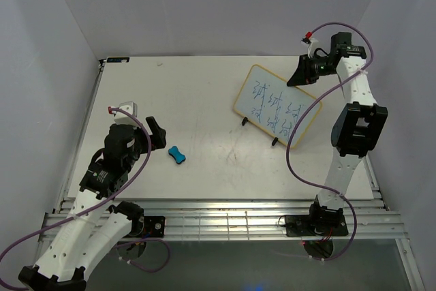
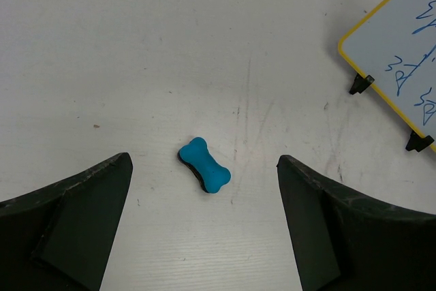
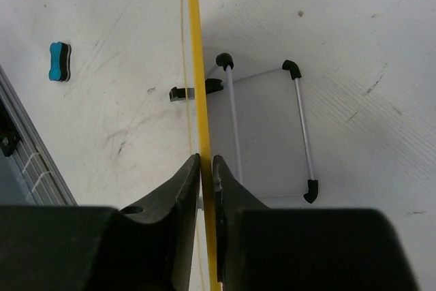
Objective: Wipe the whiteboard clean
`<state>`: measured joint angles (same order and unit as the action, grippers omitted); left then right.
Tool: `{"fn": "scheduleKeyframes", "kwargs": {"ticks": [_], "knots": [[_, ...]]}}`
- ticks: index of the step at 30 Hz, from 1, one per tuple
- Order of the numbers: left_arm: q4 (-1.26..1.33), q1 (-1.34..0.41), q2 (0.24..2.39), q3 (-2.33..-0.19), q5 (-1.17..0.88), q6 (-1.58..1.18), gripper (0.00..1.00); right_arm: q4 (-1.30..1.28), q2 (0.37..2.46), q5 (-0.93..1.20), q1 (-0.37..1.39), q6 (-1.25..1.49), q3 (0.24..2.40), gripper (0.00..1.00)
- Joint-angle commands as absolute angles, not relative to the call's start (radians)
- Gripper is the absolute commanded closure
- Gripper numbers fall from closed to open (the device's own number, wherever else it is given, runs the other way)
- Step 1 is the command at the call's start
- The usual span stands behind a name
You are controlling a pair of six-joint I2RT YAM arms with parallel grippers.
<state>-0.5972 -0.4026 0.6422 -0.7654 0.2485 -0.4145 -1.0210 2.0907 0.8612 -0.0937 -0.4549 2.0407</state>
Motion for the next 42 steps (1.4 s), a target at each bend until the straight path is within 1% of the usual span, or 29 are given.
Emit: {"fn": "scheduleKeyframes", "kwargs": {"ticks": [1, 4, 10, 12, 14, 17, 26, 32, 33, 34, 42], "knots": [[-0.577, -0.407, 0.629, -0.756, 0.245, -0.407, 0.02, -1.011, 2.031, 0.893, -0.083, -0.451, 2.008, 0.84], [-0.577, -0.407, 0.624, -0.758, 0.247, -0.407, 0.02, -1.005, 2.008, 0.890, -0.074, -0.456, 1.973, 0.79], [-0.578, -0.408, 0.617, -0.756, 0.245, -0.407, 0.02, -0.988, 1.976, 0.868, -0.051, -0.457, 1.919, 0.77], [-0.577, -0.410, 0.615, -0.756, 0.245, -0.407, 0.02, -0.980, 1.964, 0.850, -0.040, -0.457, 1.914, 0.74], [-0.577, -0.411, 0.615, -0.756, 0.245, -0.405, 0.02, -0.979, 1.960, 0.847, -0.037, -0.456, 1.905, 0.74], [-0.577, -0.413, 0.612, -0.756, 0.250, -0.405, 0.02, -0.977, 1.951, 0.835, -0.029, -0.453, 1.899, 0.76], [-0.580, -0.413, 0.606, -0.755, 0.253, -0.405, 0.02, -0.965, 1.933, 0.816, -0.011, -0.449, 1.873, 0.78], [-0.580, -0.416, 0.603, -0.756, 0.253, -0.405, 0.02, -0.953, 1.911, 0.795, -0.006, -0.443, 1.856, 0.87], [-0.581, -0.416, 0.603, -0.756, 0.255, -0.405, 0.02, -0.948, 1.899, 0.790, -0.006, -0.442, 1.855, 0.91], [-0.581, -0.416, 0.603, -0.756, 0.256, -0.405, 0.02, -0.943, 1.891, 0.784, -0.005, -0.433, 1.855, 0.92], [-0.584, -0.416, 0.600, -0.756, 0.264, -0.408, 0.02, -0.891, 1.781, 0.744, -0.003, -0.362, 1.878, 0.92]]}}
